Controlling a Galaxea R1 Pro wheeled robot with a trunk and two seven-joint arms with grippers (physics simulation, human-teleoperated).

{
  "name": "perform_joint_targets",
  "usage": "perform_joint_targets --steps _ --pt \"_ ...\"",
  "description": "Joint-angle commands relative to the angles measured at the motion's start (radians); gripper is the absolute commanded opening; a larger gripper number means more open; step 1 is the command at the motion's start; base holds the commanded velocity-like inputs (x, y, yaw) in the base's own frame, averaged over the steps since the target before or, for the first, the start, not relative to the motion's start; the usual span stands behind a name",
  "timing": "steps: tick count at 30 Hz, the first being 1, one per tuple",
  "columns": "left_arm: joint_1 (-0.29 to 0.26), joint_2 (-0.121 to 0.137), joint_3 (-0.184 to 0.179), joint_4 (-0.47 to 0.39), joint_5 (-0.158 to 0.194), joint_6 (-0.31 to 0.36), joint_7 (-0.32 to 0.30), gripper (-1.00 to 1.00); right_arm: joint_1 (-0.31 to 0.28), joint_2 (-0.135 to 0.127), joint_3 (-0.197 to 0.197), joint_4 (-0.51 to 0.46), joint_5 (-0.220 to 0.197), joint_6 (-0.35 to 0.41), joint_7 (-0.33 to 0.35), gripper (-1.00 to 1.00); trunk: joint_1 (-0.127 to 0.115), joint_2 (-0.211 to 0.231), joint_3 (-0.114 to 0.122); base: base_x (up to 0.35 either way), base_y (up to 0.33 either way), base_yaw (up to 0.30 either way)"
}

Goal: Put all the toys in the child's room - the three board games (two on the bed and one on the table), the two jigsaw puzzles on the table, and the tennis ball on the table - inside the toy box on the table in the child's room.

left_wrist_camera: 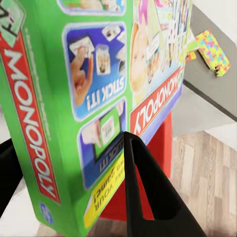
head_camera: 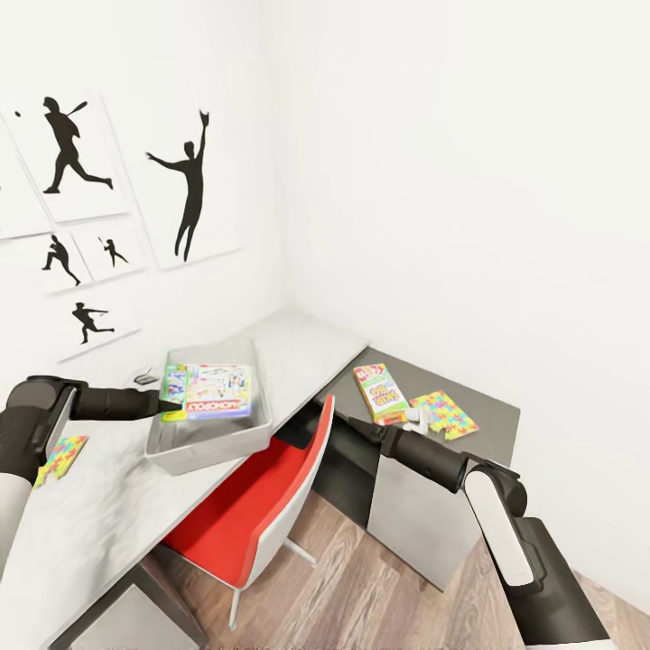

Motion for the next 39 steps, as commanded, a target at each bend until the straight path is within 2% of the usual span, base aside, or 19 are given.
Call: perform_joint_targets --steps 1,5,11,19,23,28,39 --pt "-0.001 -0.001 0.003 0.001 -0.01 0.003 0.006 -1.0 -0.001 -0.001 0.0 -0.001 -0.002 0.004 0.001 1.0 0.001 -0.002 -0.004 0.0 0.0 0.0" --pt "-0.001 -0.002 0.005 0.003 -0.014 -0.004 0.06 -1.0 -0.001 -0.001 0.0 0.0 -0.001 0.004 0.001 1.0 0.001 -0.002 -0.01 0.0 0.0 0.0" --pt "-0.001 -0.01 0.006 0.004 -0.013 -0.004 0.071 -1.0 -0.001 -0.001 0.0 -0.001 -0.001 0.004 0.001 1.0 0.001 -0.002 -0.02 0.0 0.0 0.0" --pt "-0.002 -0.052 0.007 0.004 -0.014 -0.001 0.076 -1.0 -0.001 -0.001 -0.001 0.0 -0.002 0.003 0.002 1.0 0.001 -0.002 -0.033 0.0 0.0 0.0" --pt "-0.003 -0.065 0.009 0.004 -0.011 0.004 0.134 -1.0 -0.001 -0.002 -0.001 0.0 -0.003 0.003 0.002 1.0 0.001 -0.002 -0.039 0.0 0.0 0.0" --pt "-0.003 -0.069 0.013 0.004 -0.007 0.005 0.202 -1.0 -0.001 -0.002 -0.001 0.0 -0.003 0.003 0.003 1.0 0.001 -0.002 -0.048 0.0 0.0 0.0" --pt "-0.005 -0.07 0.014 0.004 -0.005 0.005 0.213 -1.0 -0.001 -0.002 -0.001 0.0 -0.003 0.003 0.003 1.0 0.001 -0.002 -0.066 0.0 0.0 0.0"
